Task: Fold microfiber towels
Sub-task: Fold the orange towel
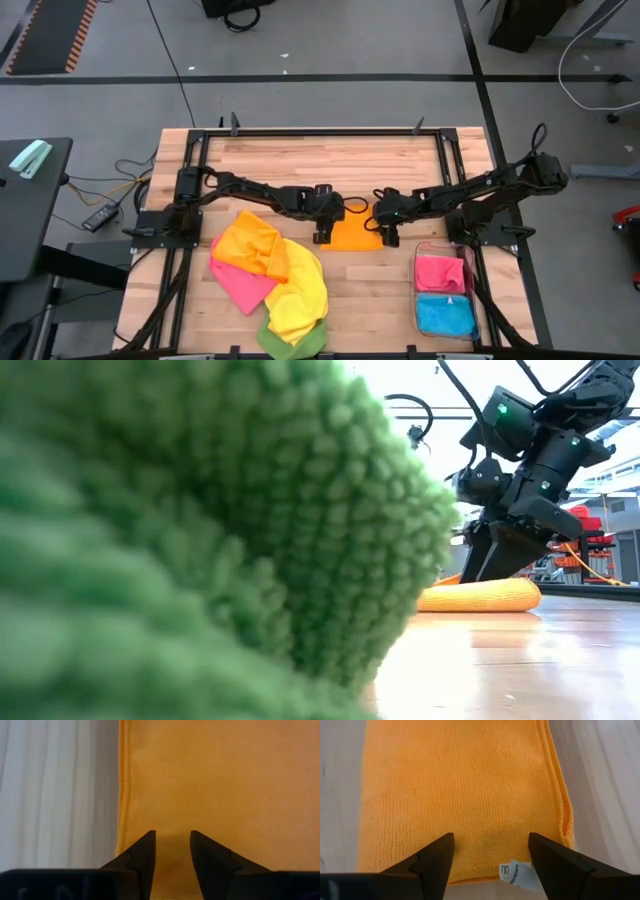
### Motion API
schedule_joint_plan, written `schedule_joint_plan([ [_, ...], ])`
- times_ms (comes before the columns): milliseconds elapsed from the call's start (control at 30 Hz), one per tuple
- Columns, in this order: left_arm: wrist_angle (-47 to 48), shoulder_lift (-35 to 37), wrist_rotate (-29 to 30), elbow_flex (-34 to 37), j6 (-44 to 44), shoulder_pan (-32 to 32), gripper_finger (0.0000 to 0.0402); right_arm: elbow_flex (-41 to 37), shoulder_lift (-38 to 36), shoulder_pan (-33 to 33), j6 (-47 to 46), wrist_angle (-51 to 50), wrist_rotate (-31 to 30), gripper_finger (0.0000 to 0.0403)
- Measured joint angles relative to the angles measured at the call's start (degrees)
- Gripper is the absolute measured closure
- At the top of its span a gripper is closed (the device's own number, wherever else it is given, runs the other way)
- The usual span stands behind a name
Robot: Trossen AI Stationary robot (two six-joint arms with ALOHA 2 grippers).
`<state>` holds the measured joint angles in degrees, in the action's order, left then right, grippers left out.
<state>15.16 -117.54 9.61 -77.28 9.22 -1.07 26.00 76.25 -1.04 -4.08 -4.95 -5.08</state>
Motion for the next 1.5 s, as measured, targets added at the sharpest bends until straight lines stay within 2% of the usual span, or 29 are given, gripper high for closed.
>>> schedule_joint_plan([
  [167, 0.3, 0.0, -0.03, 0.0, -1.4, 0.04, 0.0273, -1.49, 0.0, -0.93, -0.28, -0.11, 0.0, 0.0139],
  [467, 1.92, -0.66, 0.04, 0.02, -0.94, -0.06, 0.021, -1.99, 0.0, -1.09, -0.77, 0.02, -0.02, 0.0139],
  [600, 3.29, 1.36, 1.07, 0.02, 0.45, -0.3, 0.0199, -1.63, 0.0, -1.09, -0.29, -0.92, 0.0, 0.0139],
  [733, 3.42, 3.23, 1.13, -0.09, 2.98, -0.32, 0.0206, 0.61, 0.0, -1.09, 0.48, -5.26, -0.02, 0.0139],
  [900, 5.24, 3.55, 1.07, -0.02, 3.59, 0.34, 0.022, 2.88, 0.0, -0.46, 0.22, -5.8, 1.13, 0.0139],
  [1067, 7.8, 5.48, 1.07, 0.02, 4.94, 0.9, 0.0233, 2.92, 0.0, 2.27, 0.84, -1.19, 4.82, 0.0139],
  [1267, 7.78, 5.9, 0.48, 0.02, 4.98, 0.95, 0.0244, 0.61, 0.04, 4.66, 1.96, 0.42, 5.53, 0.0139],
  [1500, 6.52, 5.9, 0.43, 0.0, 5.1, 0.95, 0.0252, -0.3, 0.04, 1.08, 3.04, -3.83, -1.57, 0.0139],
])
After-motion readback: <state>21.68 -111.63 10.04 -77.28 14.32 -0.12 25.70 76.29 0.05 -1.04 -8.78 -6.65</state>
